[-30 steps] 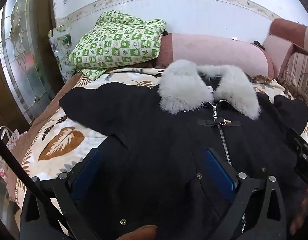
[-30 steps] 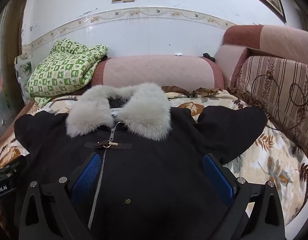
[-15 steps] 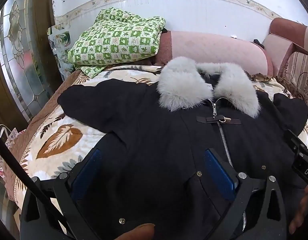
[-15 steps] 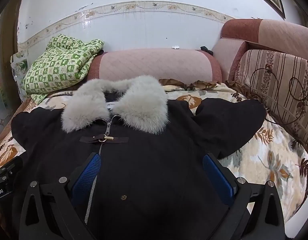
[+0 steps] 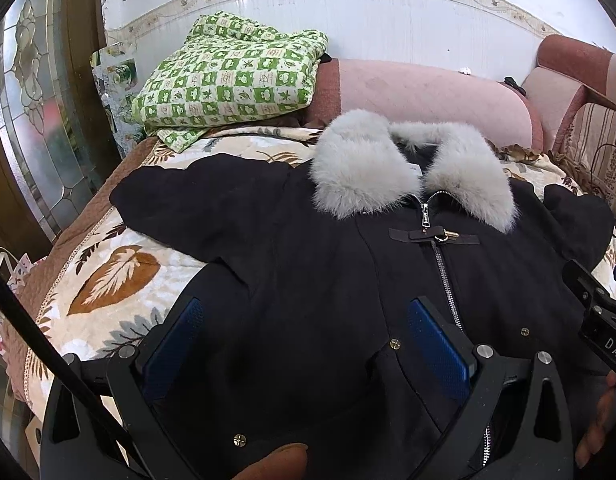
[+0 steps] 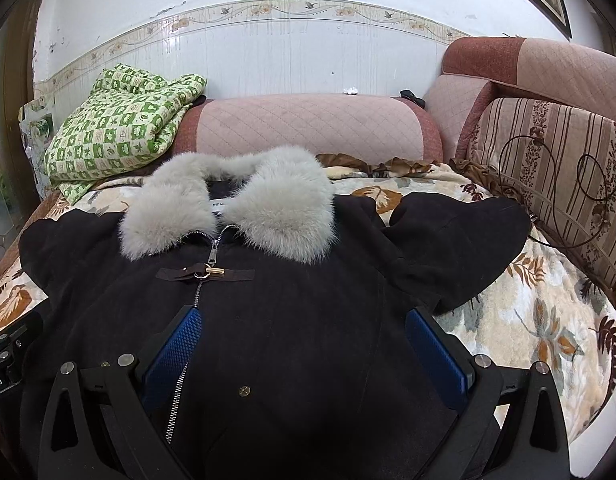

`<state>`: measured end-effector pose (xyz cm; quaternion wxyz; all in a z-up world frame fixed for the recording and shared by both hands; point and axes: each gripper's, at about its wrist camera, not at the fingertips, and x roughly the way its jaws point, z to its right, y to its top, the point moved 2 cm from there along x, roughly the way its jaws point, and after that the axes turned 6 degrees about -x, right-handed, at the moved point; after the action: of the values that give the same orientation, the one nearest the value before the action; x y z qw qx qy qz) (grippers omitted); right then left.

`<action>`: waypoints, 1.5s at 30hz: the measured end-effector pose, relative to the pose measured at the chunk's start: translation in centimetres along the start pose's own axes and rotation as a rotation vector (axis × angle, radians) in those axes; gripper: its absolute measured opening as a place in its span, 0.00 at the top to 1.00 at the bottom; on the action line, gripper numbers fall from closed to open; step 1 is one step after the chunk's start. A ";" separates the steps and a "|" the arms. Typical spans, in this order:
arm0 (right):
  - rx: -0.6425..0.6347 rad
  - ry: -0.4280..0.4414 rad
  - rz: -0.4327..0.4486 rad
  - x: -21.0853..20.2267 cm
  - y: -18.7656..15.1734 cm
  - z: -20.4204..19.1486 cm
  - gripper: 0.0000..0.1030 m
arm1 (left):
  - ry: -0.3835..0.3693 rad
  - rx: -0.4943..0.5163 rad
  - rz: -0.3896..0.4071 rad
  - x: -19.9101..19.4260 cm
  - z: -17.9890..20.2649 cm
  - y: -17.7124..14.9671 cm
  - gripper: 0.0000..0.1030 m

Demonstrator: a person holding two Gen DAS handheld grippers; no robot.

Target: Fold large clothes

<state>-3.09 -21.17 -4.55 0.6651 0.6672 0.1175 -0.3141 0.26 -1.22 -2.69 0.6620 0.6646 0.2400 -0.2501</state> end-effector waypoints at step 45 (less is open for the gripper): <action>-0.005 -0.018 0.000 0.0 -0.2 0.3 0.00 | -0.002 -0.023 -0.044 1.2 -1.1 -0.5 0.01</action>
<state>-3.31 -21.38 -4.68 0.6679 0.6628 0.1123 -0.3195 0.83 -0.15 -3.82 0.6641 0.6512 0.2569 -0.2626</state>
